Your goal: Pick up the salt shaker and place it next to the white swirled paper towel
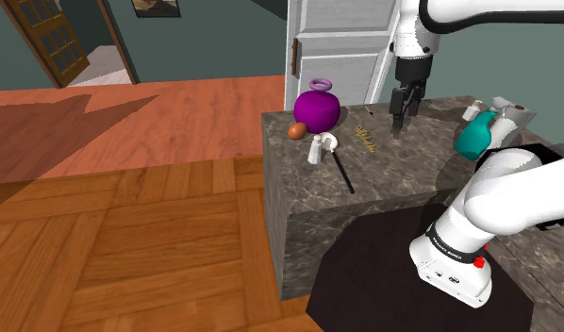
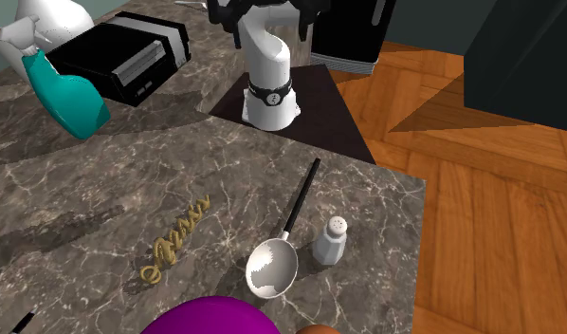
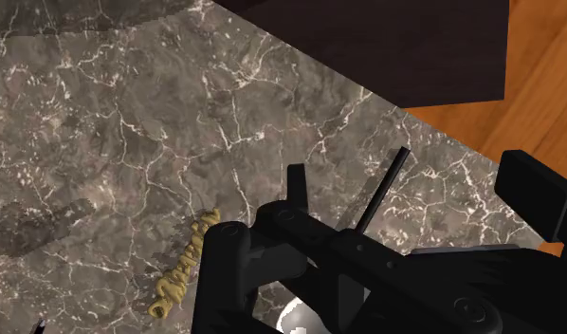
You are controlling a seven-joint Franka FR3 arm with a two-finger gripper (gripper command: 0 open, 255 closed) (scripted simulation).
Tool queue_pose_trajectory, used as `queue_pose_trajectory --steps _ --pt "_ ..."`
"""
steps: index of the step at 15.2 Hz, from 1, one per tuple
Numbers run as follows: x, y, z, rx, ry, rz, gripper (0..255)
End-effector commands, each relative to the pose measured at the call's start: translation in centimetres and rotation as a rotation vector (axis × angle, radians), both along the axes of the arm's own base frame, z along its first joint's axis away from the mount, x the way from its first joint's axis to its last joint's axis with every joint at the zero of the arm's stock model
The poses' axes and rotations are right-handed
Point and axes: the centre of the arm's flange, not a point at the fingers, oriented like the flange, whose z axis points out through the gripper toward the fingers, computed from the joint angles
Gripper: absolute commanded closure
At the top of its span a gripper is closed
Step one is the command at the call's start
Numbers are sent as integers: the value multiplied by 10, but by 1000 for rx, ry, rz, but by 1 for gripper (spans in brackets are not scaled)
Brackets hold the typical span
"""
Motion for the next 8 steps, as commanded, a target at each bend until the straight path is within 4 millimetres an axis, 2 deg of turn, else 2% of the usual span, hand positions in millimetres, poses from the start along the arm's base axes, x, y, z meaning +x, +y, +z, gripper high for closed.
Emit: queue_pose_trajectory --steps 1,8 --pt "0 0 0 0 0 0 0" --pt "69 29 -45 -36 -46 -53 0"
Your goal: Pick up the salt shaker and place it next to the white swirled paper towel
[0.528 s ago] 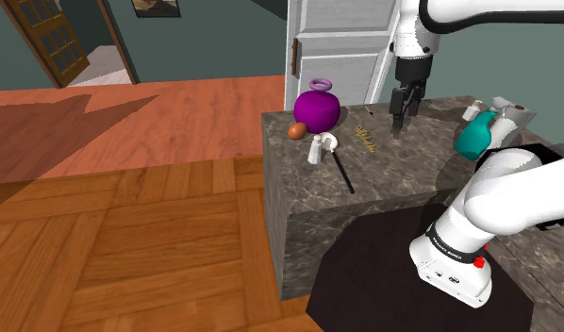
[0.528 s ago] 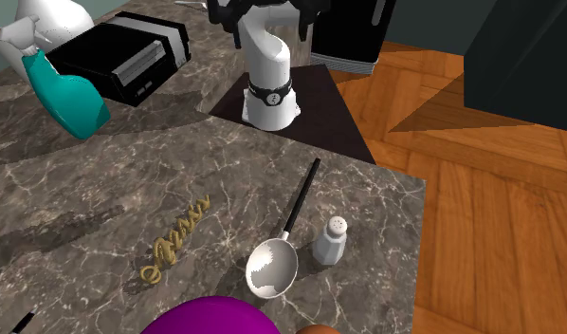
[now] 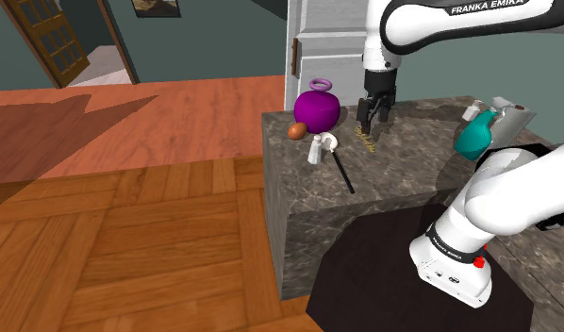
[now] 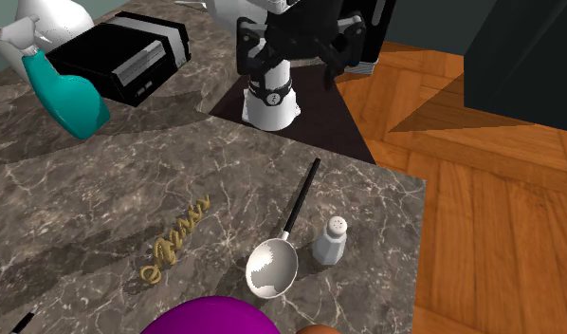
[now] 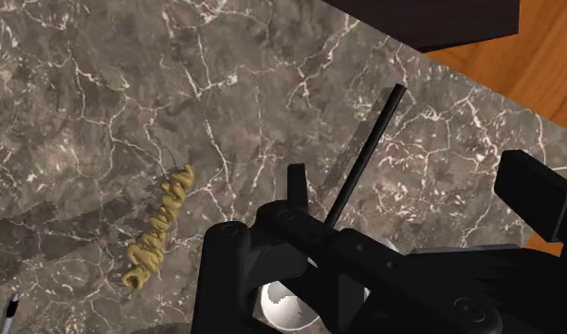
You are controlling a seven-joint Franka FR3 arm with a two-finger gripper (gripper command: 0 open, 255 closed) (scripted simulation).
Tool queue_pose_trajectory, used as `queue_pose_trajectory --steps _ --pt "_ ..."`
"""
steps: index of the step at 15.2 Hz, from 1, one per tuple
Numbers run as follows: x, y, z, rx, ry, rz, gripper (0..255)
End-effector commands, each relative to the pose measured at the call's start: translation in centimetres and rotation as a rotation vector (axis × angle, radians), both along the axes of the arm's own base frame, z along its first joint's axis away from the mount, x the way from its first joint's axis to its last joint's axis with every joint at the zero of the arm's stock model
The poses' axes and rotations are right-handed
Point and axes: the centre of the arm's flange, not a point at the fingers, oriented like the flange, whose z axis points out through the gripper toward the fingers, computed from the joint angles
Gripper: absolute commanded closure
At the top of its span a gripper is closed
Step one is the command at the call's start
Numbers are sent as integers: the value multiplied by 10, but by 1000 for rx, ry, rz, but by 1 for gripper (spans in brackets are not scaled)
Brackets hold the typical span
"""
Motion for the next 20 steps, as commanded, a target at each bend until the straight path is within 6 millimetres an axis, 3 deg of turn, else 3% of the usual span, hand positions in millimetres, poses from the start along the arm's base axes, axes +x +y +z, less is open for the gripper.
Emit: queue_pose_trajectory --steps 1,13,20 --pt "20 5 -13 -10 -15 -16 0" --pt "146 40 -84 -71 -94 -108 0" --pt "146 40 -117 -73 -97 -111 0"
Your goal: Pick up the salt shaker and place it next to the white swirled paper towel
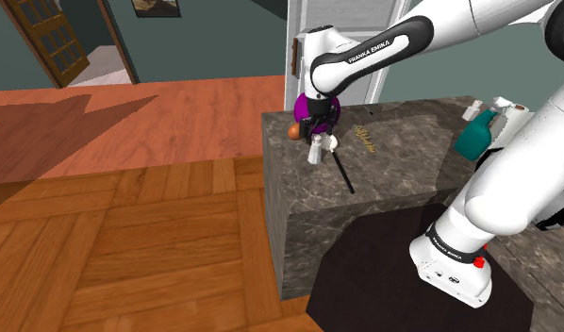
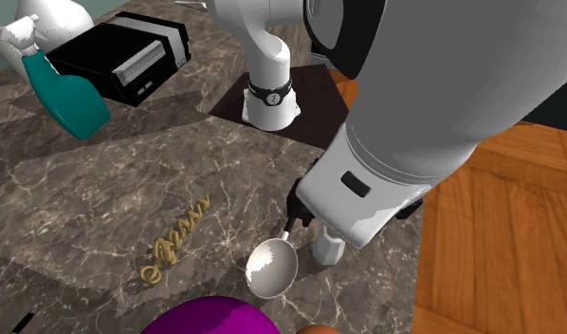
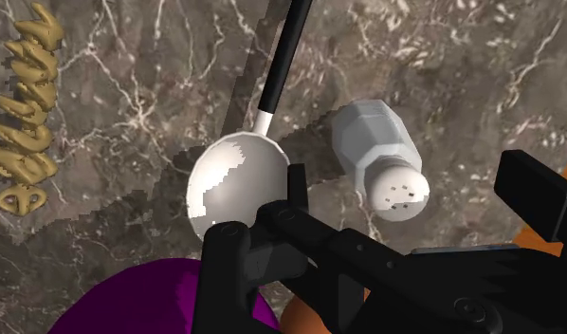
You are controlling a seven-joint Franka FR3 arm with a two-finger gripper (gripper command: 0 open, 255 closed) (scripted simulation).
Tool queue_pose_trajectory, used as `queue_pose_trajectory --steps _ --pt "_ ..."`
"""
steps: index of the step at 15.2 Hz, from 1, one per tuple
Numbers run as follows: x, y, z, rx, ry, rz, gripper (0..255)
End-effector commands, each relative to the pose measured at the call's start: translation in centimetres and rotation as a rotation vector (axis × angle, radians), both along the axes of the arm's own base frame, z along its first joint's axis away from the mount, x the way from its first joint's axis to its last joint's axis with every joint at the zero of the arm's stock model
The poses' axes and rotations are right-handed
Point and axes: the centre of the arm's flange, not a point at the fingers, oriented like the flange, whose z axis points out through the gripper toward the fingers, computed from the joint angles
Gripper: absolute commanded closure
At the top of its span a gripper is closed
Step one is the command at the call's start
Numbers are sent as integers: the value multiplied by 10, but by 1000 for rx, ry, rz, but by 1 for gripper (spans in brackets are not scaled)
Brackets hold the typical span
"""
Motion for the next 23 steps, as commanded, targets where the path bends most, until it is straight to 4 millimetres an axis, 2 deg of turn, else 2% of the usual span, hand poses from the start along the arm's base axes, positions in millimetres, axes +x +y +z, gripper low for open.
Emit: queue_pose_trajectory --steps 1,9,10,19,23 --pt "-1 0 -13 0 -1 0 0" --pt "-1 0 -13 0 -1 0 0" --pt "-1 0 -13 0 -1 0 255" --pt "-1 0 -13 0 -1 0 255" --pt "-1 0 8 0 -1 0 255"
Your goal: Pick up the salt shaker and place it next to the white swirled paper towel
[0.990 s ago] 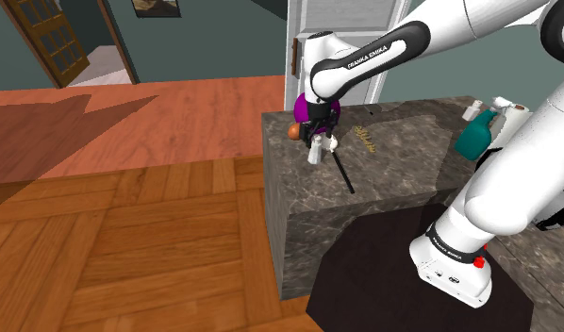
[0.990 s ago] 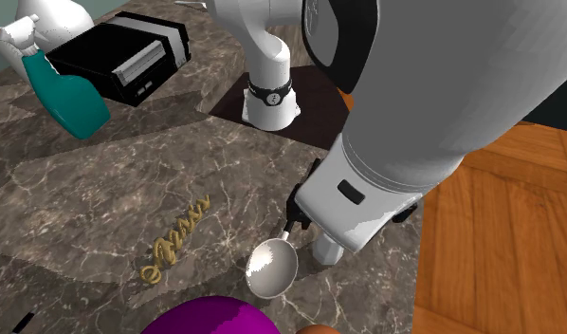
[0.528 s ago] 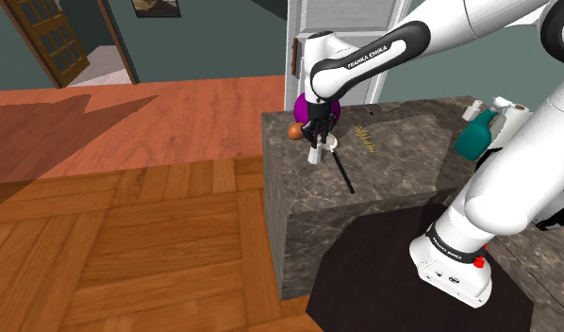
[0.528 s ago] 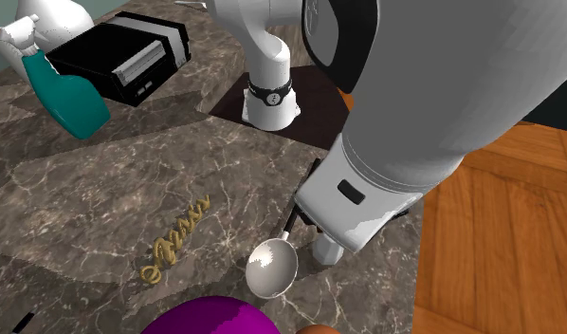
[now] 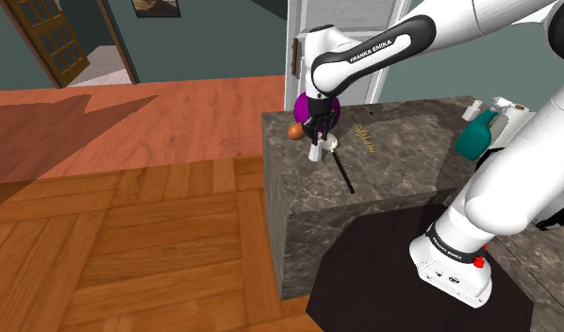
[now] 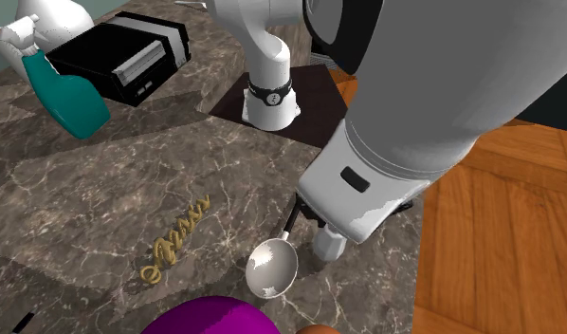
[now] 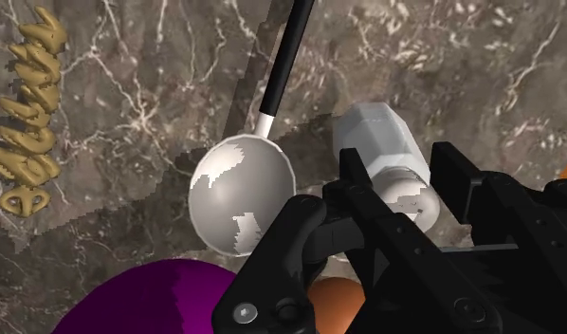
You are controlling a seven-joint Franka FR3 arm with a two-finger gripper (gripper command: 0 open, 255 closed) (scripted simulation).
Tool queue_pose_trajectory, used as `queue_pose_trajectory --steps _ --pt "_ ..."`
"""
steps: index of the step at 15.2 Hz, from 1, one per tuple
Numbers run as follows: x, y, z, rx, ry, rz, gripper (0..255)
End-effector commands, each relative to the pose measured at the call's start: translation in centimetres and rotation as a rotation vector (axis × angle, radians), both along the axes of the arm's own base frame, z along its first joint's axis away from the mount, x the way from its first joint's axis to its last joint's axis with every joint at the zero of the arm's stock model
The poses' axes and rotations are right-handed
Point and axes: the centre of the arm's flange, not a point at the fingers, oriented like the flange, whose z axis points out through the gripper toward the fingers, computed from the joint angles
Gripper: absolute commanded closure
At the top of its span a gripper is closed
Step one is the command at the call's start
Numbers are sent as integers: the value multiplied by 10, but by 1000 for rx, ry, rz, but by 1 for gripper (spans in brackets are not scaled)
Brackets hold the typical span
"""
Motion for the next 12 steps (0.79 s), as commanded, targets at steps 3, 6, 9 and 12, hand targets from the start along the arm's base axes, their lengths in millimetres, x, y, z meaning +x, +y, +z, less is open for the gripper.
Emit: queue_pose_trajectory --steps 3,6,9,12 --pt "1 0 22 0 0 0 255" --pt "1 0 37 0 0 0 255" --pt "1 0 53 0 0 0 255" --pt "1 0 69 0 0 0 255"
